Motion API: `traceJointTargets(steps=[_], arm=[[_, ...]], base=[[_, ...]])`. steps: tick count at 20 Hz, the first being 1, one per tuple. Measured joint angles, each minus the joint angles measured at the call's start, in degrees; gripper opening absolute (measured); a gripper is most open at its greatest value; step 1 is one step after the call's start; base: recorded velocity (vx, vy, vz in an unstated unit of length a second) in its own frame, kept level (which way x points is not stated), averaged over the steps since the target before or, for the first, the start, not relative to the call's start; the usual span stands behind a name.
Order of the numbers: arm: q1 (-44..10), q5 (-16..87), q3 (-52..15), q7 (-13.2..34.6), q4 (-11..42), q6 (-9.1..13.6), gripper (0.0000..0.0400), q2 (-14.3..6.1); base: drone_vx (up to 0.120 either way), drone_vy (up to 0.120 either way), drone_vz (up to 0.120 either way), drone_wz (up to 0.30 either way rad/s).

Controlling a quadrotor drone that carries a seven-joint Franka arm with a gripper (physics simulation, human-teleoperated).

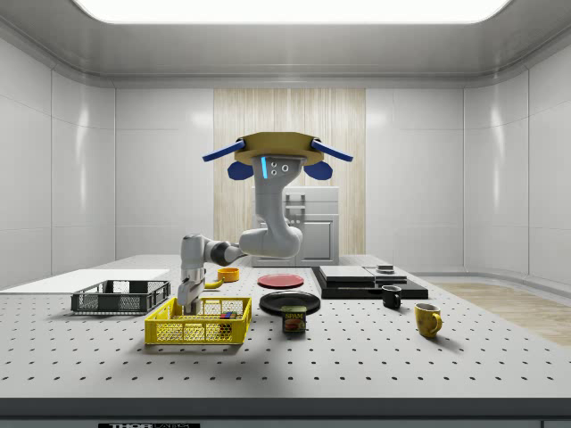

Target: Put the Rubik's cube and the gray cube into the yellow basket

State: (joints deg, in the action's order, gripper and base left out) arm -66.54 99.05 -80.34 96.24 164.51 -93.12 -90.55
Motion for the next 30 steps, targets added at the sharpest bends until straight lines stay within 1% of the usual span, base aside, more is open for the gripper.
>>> traceJointTargets(steps=[4,10,13,17,18,19,21,23,26,30], arm=[[0.0,0.0,0.0,0.0,0.0,0.0,0.0251,0.0],[0.0,0.0,0.0,0.0,0.0,-0.1,0.0251,-0.1],[-0.1,0.6,0.7,0.0,-0.1,-0.3,0.0251,-0.1],[-0.5,3.2,3.4,0.1,-0.6,-1.2,0.0251,-0.2],[-0.6,3.9,4.1,0.1,-0.7,-1.5,0.0262,-0.2],[-0.7,4.4,4.7,0.1,-0.9,-1.7,0.0293,-0.2],[-0.8,5.0,5.3,0.1,-1.0,-1.8,0.0335,-0.2],[-0.7,4.6,4.9,0.1,-0.9,-1.6,0.0361,-0.1],[-0.4,3.0,3.1,0.0,-0.5,-0.9,0.0381,0.0],[0.1,-0.2,-0.2,0.0,0.0,0.2,0.0393,0.2]], base=[[0.0,-0.1,0.0,0.0],[0.0,0.0,-0.113,0.0],[0.0,0.0,-0.013,0.0],[0.0,0.0,0.0,0.0],[0.0,0.0,0.0,0.0],[0.0,0.0,0.0,0.0],[0.0,0.0,0.0,0.0],[0.0,0.0,0.0,0.0],[0.0,0.0,0.0,0.0],[0.0,0.0,0.0,0.0]])
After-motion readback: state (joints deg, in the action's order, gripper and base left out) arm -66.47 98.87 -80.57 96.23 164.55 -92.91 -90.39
